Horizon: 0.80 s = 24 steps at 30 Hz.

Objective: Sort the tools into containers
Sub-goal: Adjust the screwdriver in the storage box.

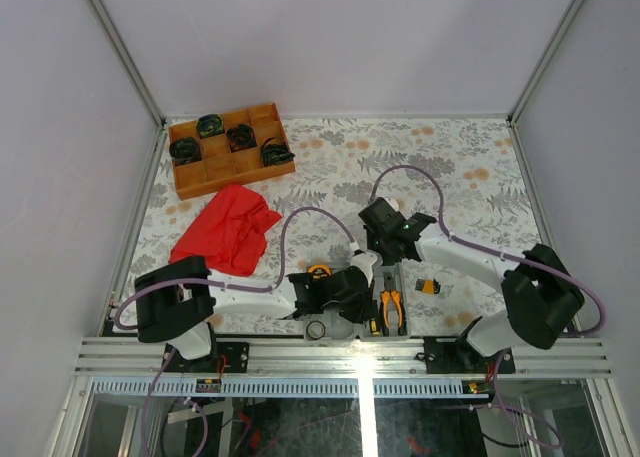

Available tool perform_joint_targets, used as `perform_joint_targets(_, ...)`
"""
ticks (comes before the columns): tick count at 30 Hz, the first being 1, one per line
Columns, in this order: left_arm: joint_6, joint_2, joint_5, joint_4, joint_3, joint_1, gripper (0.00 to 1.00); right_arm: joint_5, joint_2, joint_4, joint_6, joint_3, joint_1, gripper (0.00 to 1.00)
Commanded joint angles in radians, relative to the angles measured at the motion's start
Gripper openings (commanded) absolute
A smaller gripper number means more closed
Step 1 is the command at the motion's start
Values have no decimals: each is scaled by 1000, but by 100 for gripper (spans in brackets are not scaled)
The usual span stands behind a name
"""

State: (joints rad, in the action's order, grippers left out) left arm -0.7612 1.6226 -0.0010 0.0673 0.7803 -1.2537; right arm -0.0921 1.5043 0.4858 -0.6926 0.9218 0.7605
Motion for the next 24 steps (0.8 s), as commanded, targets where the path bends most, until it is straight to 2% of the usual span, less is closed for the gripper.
perform_joint_targets(1,17,39,-16,-281,-45,6,0,-42,-179,-124,-38,2,12,21)
perform_joint_targets(9,56,-45,-63,-300,-47,7,0,-211,-361,-145,-79,-125,11,25)
perform_joint_targets(14,86,-127,-70,-306,-37,18,8,-234,-416,-150,-100,-186,11,26)
perform_joint_targets(24,112,-247,-70,-343,54,44,16,-182,-454,-186,-84,-251,10,28)
